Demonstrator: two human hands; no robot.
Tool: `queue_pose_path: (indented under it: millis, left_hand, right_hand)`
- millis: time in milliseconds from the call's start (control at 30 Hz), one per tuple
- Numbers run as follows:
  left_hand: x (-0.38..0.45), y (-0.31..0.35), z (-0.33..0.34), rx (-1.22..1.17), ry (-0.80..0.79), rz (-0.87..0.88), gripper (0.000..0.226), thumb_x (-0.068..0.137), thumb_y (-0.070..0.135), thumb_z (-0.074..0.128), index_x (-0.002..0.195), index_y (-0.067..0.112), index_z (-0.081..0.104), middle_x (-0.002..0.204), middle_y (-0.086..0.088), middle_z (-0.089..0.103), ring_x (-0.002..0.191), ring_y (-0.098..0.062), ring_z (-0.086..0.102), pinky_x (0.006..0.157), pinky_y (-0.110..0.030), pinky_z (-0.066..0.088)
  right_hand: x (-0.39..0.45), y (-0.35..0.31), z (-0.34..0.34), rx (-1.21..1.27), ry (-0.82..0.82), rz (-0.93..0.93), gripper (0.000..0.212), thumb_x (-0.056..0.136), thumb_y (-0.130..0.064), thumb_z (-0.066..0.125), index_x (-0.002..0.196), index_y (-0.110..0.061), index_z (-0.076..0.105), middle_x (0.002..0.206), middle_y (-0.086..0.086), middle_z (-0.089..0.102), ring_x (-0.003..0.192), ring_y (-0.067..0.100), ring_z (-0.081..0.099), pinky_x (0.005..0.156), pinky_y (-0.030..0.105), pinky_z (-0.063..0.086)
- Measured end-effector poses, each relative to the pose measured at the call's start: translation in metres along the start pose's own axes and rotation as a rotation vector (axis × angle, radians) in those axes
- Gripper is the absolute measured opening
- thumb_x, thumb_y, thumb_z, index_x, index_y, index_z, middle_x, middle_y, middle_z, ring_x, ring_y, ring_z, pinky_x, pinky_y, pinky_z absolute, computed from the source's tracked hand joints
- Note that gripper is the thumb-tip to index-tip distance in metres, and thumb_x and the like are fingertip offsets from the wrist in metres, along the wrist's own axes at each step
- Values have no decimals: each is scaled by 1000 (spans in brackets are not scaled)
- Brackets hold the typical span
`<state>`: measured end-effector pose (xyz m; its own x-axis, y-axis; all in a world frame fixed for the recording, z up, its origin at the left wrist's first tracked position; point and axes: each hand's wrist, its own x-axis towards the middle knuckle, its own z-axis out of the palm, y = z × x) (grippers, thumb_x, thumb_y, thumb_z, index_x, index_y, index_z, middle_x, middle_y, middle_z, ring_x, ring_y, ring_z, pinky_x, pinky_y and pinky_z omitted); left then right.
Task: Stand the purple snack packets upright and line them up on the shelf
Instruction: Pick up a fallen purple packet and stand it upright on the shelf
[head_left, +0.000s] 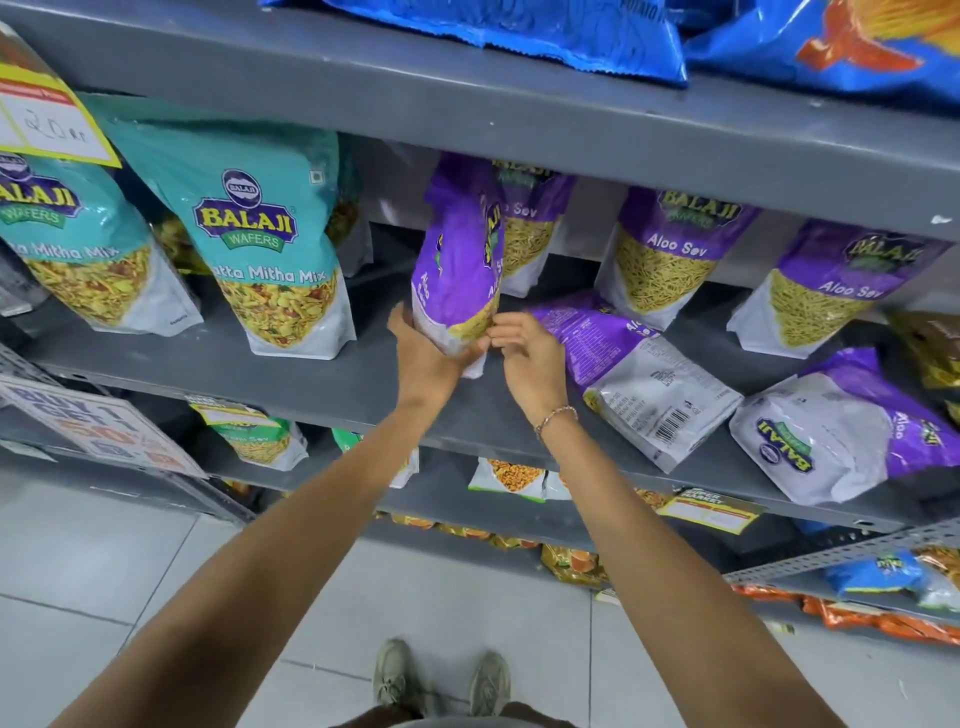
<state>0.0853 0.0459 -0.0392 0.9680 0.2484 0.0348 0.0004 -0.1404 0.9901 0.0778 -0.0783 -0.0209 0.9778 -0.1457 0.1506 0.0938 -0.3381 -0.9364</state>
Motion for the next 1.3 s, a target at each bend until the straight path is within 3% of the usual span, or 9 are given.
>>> queue_pose_path:
  millis: [133, 233, 367, 500, 633, 833, 1000, 1167, 1300]
  left_hand:
    - [35, -6, -37, 163, -225, -26, 80, 61, 26, 88, 111, 14, 27, 106, 8, 50, 95, -1, 54, 68, -2, 44]
    - [62, -3, -68, 167, -430, -28, 74, 69, 14, 82, 129, 11, 39, 125, 0, 59, 115, -16, 57, 98, -27, 46]
    - [69, 1, -80, 140, -567, -28, 67, 80, 11, 72, 137, 14, 36, 136, -4, 55, 125, -20, 52, 109, -42, 40]
    - [66, 3, -79, 128, -643, -17, 75, 70, 23, 82, 131, 28, 41, 127, 11, 62, 120, -8, 57, 101, -30, 47]
    - [63, -4, -78, 240, -415, 1, 88, 58, 35, 89, 132, 22, 42, 129, 3, 61, 119, -16, 56, 103, -40, 46]
    - [41, -11, -83, 224, -455, -18, 82, 73, 32, 80, 137, 15, 32, 137, -2, 51, 125, -16, 48, 103, -33, 42]
    - [-31, -17, -46, 42, 72, -86, 27, 92, 24, 57, 107, 9, 39, 95, -11, 54, 80, -13, 54, 78, -27, 39]
    - [-64, -4, 49, -68, -223, -331, 14, 96, 31, 47, 95, 20, 37, 76, 2, 55, 76, -24, 57, 89, -42, 48]
    - [-80, 19, 119, -216, -271, -592, 37, 95, 33, 50, 115, 14, 24, 87, 3, 45, 67, -23, 52, 70, -32, 47]
  right_hand:
    - [11, -2, -9, 5, -23, 11, 40, 84, 6, 54, 122, -3, 50, 120, 14, 62, 104, 19, 61, 91, 20, 52]
    - [20, 0, -11, -78, -169, 24, 76, 78, -17, 74, 139, -6, 30, 144, 11, 42, 133, 23, 40, 110, 42, 38]
    - [34, -7, -9, -273, -296, 61, 104, 66, -37, 83, 144, -11, 19, 148, 5, 39, 137, 24, 36, 114, 47, 30]
    - [39, -13, -3, -226, -300, 63, 81, 64, -25, 86, 131, -12, 42, 131, 6, 58, 125, 25, 52, 97, 18, 36]
    - [34, -13, 3, -308, -200, 25, 72, 57, -35, 88, 119, -19, 54, 123, 3, 66, 121, 27, 55, 113, 53, 24]
    - [11, -6, 7, -374, -153, 9, 70, 62, -44, 83, 120, -21, 51, 125, 1, 63, 124, 24, 51, 115, 52, 11]
    - [6, -8, -16, -495, -186, -56, 59, 73, -20, 76, 125, -12, 52, 129, 13, 57, 121, 30, 51, 105, 40, 38]
    - [11, -6, -83, -469, -52, 56, 12, 79, -4, 64, 90, -4, 70, 95, 18, 73, 79, 20, 63, 77, 25, 47]
    - [12, -4, -147, -586, -24, 41, 11, 75, -2, 63, 79, 1, 72, 83, 20, 74, 78, 25, 67, 71, 17, 45]
